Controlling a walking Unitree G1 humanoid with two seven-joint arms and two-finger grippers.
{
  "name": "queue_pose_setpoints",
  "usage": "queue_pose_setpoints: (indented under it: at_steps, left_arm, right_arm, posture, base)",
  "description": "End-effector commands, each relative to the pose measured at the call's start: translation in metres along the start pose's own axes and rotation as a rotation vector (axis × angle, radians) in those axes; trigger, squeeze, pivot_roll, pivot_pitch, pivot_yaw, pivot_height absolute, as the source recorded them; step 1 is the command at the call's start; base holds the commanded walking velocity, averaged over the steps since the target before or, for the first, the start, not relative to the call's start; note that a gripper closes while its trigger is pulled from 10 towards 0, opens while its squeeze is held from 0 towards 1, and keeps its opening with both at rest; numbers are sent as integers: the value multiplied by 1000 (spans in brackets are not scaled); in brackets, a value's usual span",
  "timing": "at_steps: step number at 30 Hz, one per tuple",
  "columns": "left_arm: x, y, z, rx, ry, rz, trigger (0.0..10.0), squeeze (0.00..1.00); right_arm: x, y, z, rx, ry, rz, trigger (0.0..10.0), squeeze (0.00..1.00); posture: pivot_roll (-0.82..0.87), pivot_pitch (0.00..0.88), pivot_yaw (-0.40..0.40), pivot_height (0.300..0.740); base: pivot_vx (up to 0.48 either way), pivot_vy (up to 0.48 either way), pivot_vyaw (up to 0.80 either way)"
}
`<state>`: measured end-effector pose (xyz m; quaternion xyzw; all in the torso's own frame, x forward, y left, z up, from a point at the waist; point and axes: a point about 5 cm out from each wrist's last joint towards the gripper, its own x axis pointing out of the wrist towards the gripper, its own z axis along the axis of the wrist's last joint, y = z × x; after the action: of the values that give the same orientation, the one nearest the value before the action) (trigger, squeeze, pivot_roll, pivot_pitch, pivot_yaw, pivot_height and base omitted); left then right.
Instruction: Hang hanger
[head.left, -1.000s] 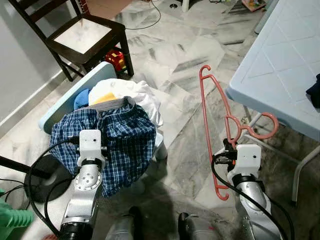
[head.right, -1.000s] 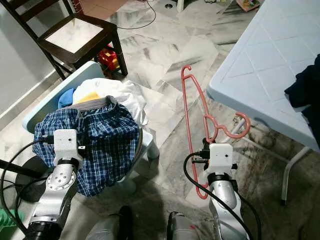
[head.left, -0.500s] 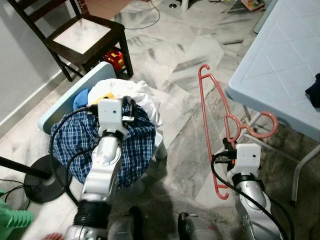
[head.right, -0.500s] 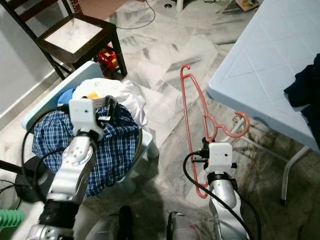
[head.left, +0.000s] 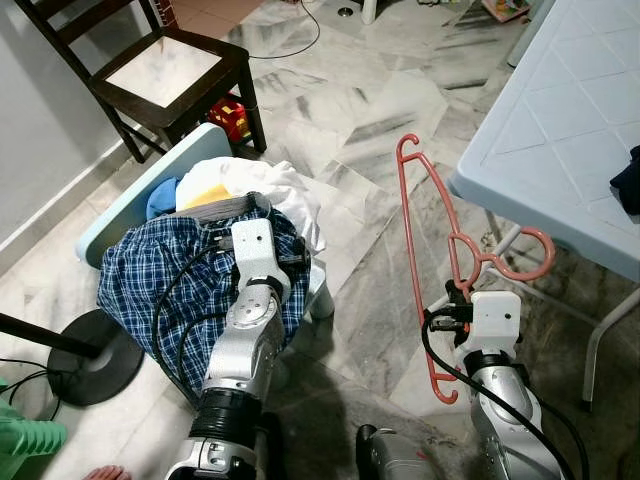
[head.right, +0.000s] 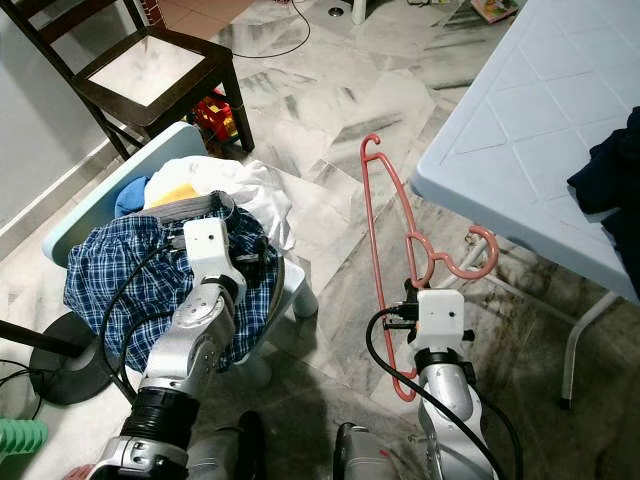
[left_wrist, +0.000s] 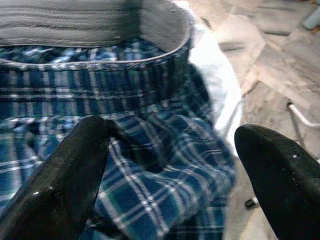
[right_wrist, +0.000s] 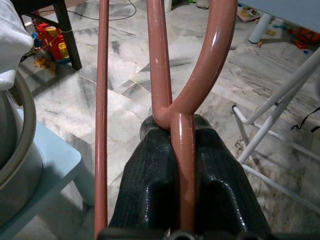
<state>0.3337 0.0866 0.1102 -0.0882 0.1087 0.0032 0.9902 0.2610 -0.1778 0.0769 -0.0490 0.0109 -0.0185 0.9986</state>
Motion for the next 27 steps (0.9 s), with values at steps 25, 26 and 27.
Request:
queue_pose_setpoints:
  at_steps: [25,26,27]
  left_arm:
    - [43,17,13,41,12,42,0,0]
    - [43,18,12,40,15,44,0,0]
    - [43,18,12,40,15,44,0,0]
  right_arm:
    - [-9,-2,-5,-8,17,-15,10000,0]
    - [-9,-2,-5,-8,17,-16,10000,0]
    - [-9,-2,-5,-8,17,-16,10000,0]
  posture:
    - [-125,285,20,740]
    - [-125,285,21,740]
    - [-125,285,21,740]
  base:
    - [0,0,0]
    - [0,0,0]
    - [0,0,0]
